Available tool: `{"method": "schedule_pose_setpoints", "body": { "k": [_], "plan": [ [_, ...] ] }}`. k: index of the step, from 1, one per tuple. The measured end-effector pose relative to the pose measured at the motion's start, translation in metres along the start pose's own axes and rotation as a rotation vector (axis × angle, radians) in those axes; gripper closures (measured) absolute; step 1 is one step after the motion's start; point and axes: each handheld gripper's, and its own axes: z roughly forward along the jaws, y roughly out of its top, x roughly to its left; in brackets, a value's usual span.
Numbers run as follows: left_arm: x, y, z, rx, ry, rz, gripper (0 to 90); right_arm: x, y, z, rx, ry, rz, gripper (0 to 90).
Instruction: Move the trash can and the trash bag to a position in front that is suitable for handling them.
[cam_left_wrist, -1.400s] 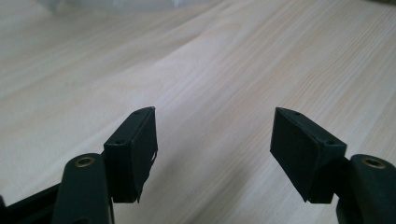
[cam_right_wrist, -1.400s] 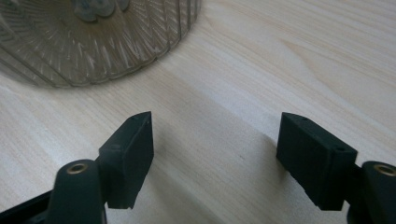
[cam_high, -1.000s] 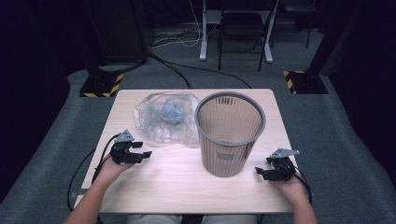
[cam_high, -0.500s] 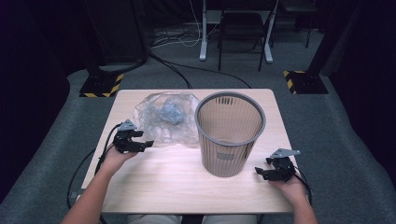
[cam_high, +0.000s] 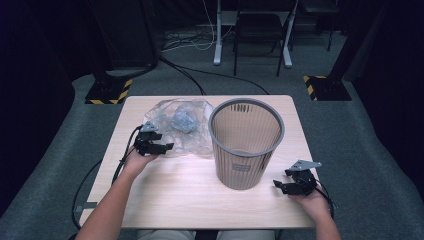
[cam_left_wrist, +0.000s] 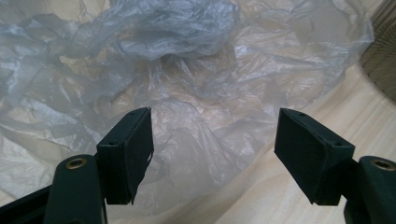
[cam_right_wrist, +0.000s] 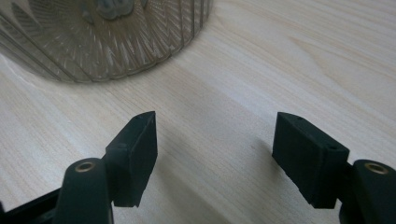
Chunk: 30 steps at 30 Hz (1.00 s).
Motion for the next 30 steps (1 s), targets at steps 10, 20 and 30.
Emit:
{"method": "schedule_pose_setpoints", "body": {
  "k": [10,20,30],
  "plan": [
    [0.008,-0.006,0.012,0.054,0.016,-0.011,27.8,-0.001,-0.001,-0.003,-0.017,-0.002,0.012,30.6],
    [0.007,-0.011,0.022,0.116,0.024,0.017,37.4,0.0,-0.002,-0.004,-0.023,0.004,0.011,31.6],
    [0.011,-0.024,0.021,0.165,0.032,0.003,69.6,0.0,-0.002,-0.004,-0.019,0.008,0.007,32.6]
  ]
}}
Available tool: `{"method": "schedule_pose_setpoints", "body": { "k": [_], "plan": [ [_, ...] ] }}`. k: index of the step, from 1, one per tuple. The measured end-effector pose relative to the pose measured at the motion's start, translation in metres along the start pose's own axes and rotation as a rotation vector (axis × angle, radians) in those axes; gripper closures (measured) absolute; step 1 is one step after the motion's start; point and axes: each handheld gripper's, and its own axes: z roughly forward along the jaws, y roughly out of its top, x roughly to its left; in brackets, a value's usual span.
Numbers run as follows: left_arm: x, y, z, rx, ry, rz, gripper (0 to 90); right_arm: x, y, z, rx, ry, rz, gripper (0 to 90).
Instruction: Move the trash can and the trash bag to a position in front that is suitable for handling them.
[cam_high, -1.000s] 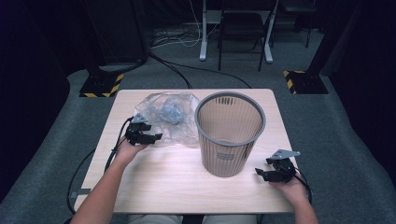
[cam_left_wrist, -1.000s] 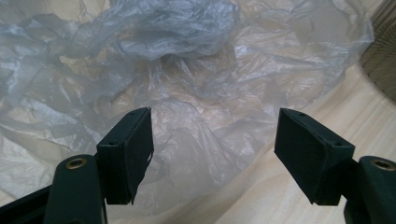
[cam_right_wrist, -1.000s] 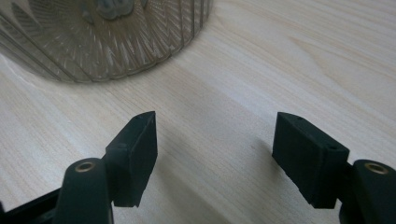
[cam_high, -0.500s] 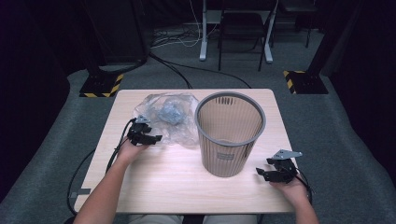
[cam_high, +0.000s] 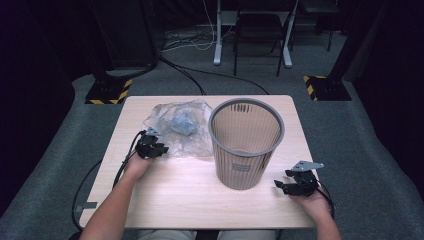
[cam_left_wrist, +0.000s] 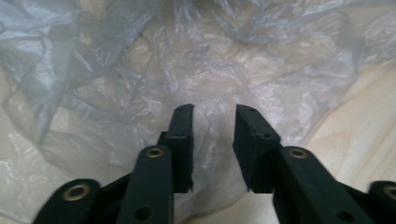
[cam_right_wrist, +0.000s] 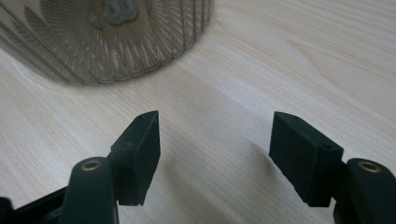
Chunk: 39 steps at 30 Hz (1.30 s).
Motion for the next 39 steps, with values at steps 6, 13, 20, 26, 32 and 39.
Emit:
{"method": "schedule_pose_setpoints", "body": {
  "k": [6,13,20,26,32,39],
  "plan": [
    [-0.003,-0.002,-0.003,0.014,-0.021,0.026,81.7,0.0,0.0,0.001,0.004,0.003,-0.002,33.3],
    [-0.011,-0.014,-0.012,-0.012,-0.047,0.062,87.0,0.0,0.0,-0.001,-0.005,0.001,0.001,34.6],
    [-0.011,-0.033,-0.028,-0.046,-0.069,0.055,89.0,0.0,0.001,-0.002,-0.015,-0.001,0.004,35.2],
    [-0.013,-0.041,-0.044,-0.041,-0.079,0.072,89.2,0.0,0.006,-0.011,-0.044,-0.031,0.014,35.9],
    [-0.018,-0.045,-0.061,-0.052,-0.098,0.095,89.1,0.002,0.01,-0.02,-0.065,-0.051,0.023,35.9],
    [-0.026,-0.051,-0.081,-0.081,-0.117,0.114,89.1,0.008,0.019,-0.028,-0.088,-0.056,-0.005,35.9]
  ]
}}
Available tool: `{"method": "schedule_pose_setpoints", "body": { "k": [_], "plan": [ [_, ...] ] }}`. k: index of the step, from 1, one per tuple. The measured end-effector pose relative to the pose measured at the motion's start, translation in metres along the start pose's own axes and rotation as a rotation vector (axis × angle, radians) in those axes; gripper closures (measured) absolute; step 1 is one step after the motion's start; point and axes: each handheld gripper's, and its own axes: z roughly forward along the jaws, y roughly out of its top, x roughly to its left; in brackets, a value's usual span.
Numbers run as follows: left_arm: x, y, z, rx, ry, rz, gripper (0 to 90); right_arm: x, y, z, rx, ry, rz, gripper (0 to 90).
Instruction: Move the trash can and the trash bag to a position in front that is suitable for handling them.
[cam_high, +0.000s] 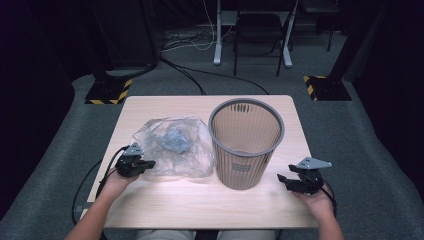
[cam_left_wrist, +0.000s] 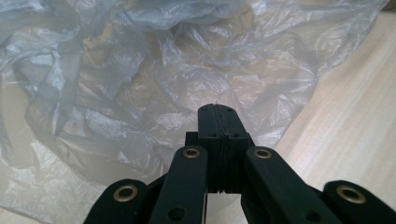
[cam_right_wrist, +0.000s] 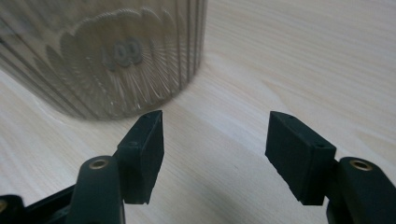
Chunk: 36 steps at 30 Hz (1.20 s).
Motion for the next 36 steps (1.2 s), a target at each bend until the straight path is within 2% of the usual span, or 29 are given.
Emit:
{"method": "schedule_pose_setpoints", "body": {
  "k": [6,15,23,26,30,36],
  "plan": [
    [-0.009,-0.008,-0.012,-0.003,-0.023,0.024,88.9,0.008,0.022,-0.01,-0.053,-0.006,-0.035,36.7],
    [-0.024,-0.023,-0.031,-0.027,-0.045,0.032,88.9,0.018,0.055,-0.034,-0.146,0.02,-0.022,38.1],
    [-0.036,-0.031,-0.04,-0.037,-0.063,0.037,88.8,0.02,0.083,-0.065,-0.19,0.06,0.013,37.6],
    [-0.041,-0.033,-0.043,-0.042,-0.067,0.043,88.8,0.019,0.093,-0.075,-0.206,0.083,0.011,37.0],
    [-0.046,-0.035,-0.049,-0.06,-0.071,0.045,88.5,0.018,0.105,-0.087,-0.21,0.064,-0.014,36.9],
    [-0.047,-0.04,-0.052,-0.077,-0.085,0.02,78.5,0.015,0.121,-0.107,-0.254,0.054,0.01,35.9]
  ]
}}
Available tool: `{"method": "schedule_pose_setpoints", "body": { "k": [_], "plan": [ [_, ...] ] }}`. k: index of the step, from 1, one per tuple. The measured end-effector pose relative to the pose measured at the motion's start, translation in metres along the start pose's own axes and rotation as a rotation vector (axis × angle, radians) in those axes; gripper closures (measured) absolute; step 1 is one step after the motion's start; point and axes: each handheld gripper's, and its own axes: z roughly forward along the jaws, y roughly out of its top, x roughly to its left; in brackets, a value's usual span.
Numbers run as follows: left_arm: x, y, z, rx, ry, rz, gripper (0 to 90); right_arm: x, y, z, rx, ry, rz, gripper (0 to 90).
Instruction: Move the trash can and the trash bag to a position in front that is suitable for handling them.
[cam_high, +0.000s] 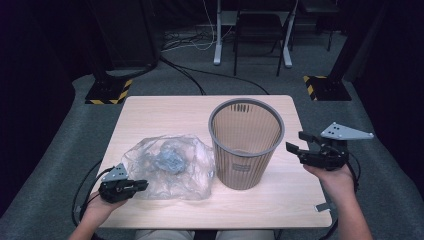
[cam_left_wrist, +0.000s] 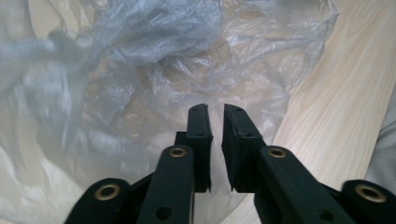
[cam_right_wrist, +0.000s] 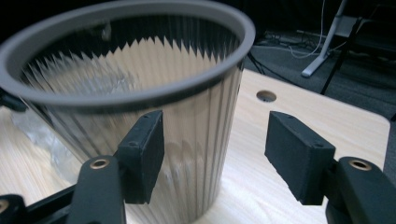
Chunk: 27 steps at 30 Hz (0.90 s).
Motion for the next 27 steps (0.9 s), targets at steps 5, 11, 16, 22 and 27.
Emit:
{"method": "schedule_pose_setpoints", "body": {
  "k": [5,11,16,22,27],
  "plan": [
    [0.0,0.001,-0.003,-0.055,0.016,-0.02,57.3,0.003,0.015,-0.007,-0.054,0.019,0.005,33.6],
    [0.002,0.0,-0.003,-0.076,0.033,-0.021,47.7,0.005,0.03,0.001,-0.095,0.037,0.021,31.1],
    [0.002,0.001,-0.001,-0.082,0.046,-0.02,42.1,0.004,0.035,0.023,-0.04,0.022,0.009,30.7],
    [0.004,0.008,0.0,-0.095,0.05,-0.002,35.8,0.0,0.034,0.046,0.03,0.022,0.018,32.5],
    [0.006,0.016,0.005,-0.093,0.045,0.0,33.6,0.0,0.034,0.059,0.068,0.009,0.003,33.1]
  ]
}}
